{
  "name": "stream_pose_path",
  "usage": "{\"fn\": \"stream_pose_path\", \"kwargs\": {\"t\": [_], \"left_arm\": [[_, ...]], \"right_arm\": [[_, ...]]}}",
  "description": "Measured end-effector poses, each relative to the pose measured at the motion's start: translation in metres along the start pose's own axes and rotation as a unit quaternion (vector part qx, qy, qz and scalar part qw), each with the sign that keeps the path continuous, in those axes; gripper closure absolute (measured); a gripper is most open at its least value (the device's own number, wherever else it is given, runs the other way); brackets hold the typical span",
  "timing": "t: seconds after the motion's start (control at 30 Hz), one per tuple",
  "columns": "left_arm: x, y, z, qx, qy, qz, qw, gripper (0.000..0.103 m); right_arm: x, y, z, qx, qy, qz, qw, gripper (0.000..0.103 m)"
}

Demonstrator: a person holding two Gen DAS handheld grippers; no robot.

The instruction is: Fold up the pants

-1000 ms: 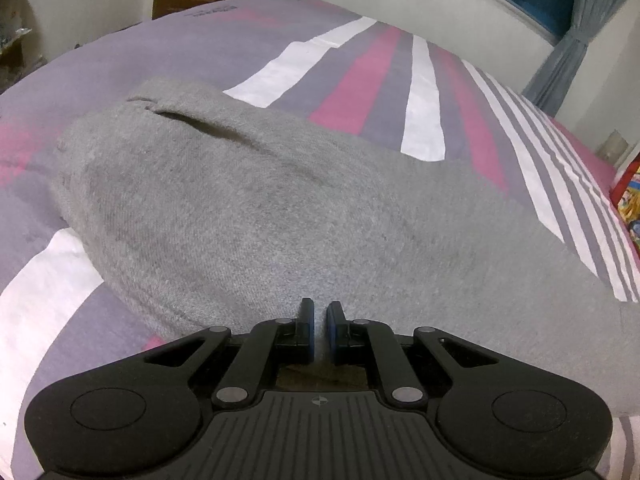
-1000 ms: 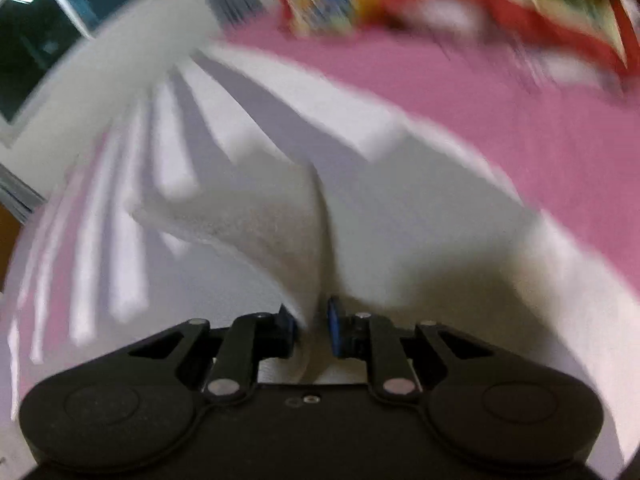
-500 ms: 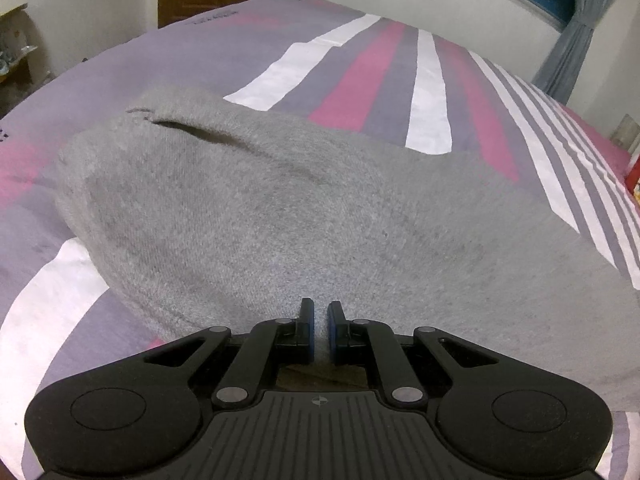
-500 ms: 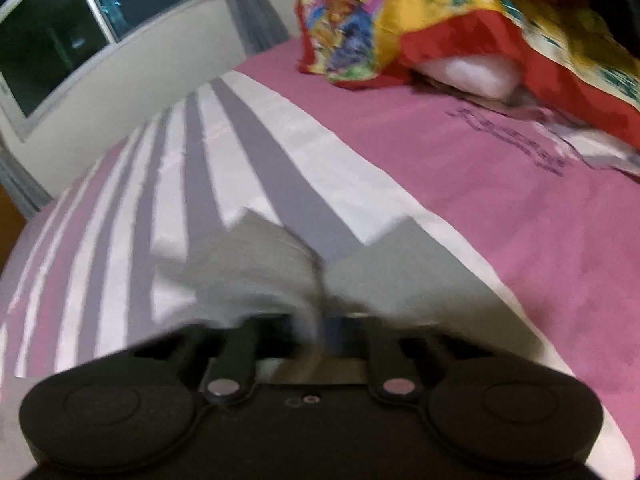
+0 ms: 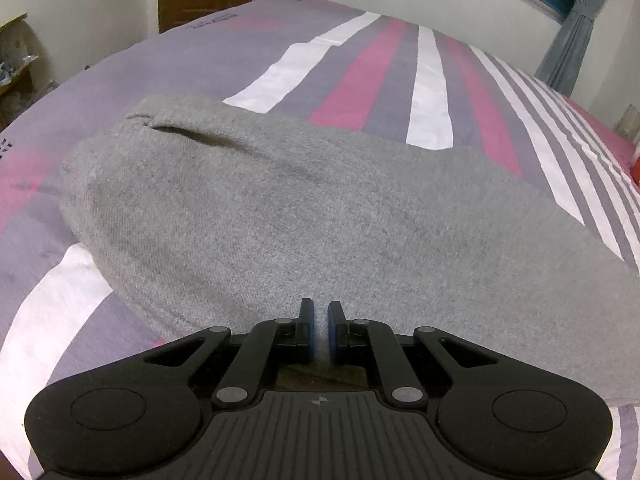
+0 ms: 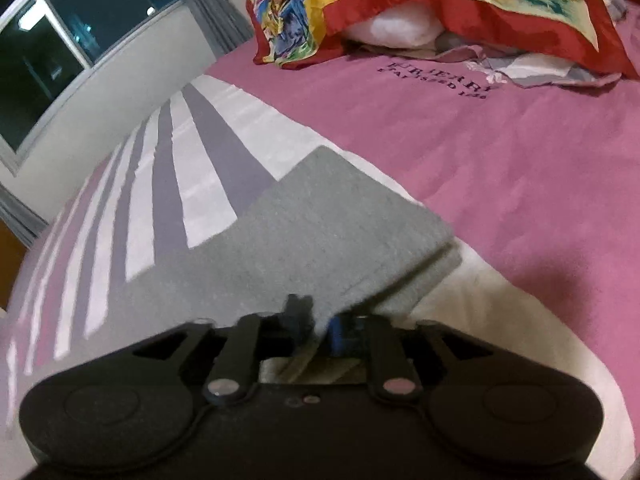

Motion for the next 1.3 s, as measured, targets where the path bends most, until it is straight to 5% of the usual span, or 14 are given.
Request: {"fn": "stream_pose_path", "kwargs": {"t": [0.17, 0.37, 0.57, 0.73, 0.9, 1.03, 1.3], "left_arm": [[-0.001, -0.001, 0.002, 0.005, -0.001, 0.001, 1.0, 0.096], [-0.001, 0.0, 0.003, 0.01, -0.001, 0.003, 0.9999, 0.096], [-0.005, 0.0, 0.008, 0.023, -0.019, 0.012, 0.9995, 0.096], [-0.005, 0.002, 0.008, 0.024, -0.021, 0.014, 0.9994, 0.096], [-0.006, 0.009, 0.011, 0.023, -0.019, 0.021, 0.9993, 0.096], [-0.006, 0.021, 0.027, -0.004, -0.031, 0.034, 0.999, 0.095], [0.007, -0.007, 0.123, -0.063, -0.101, 0.015, 0.9927, 0.095]], "right_arm": [[0.023, -0.007, -0.014, -0.022, 0.012, -0.003, 1.0, 0.096], [0.048, 0.052, -0.064, 0.024, 0.087, 0.116, 0.989, 0.098], [0.016, -0.004, -0.005, -0.089, 0.064, 0.02, 0.994, 0.096], [0.006, -0.004, 0.003, -0.113, 0.075, 0.02, 0.991, 0.086], [0.006, 0.031, 0.009, -0.115, 0.045, 0.049, 0.991, 0.074], [0.001, 0.051, -0.018, -0.105, 0.091, 0.104, 0.985, 0.073], [-0.009, -0.03, -0.106, -0.03, 0.226, -0.009, 0.974, 0.075]]}}
Point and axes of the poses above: each gripper's, at about its wrist camera, not at the fingertips, and y roughly against the way its jaws point, z to its right, x to its top, the point moved 1 cm from there along -y, roughly the way its jaws point, and after that the axes turned 12 degrees about -z, right-handed, at the moved point
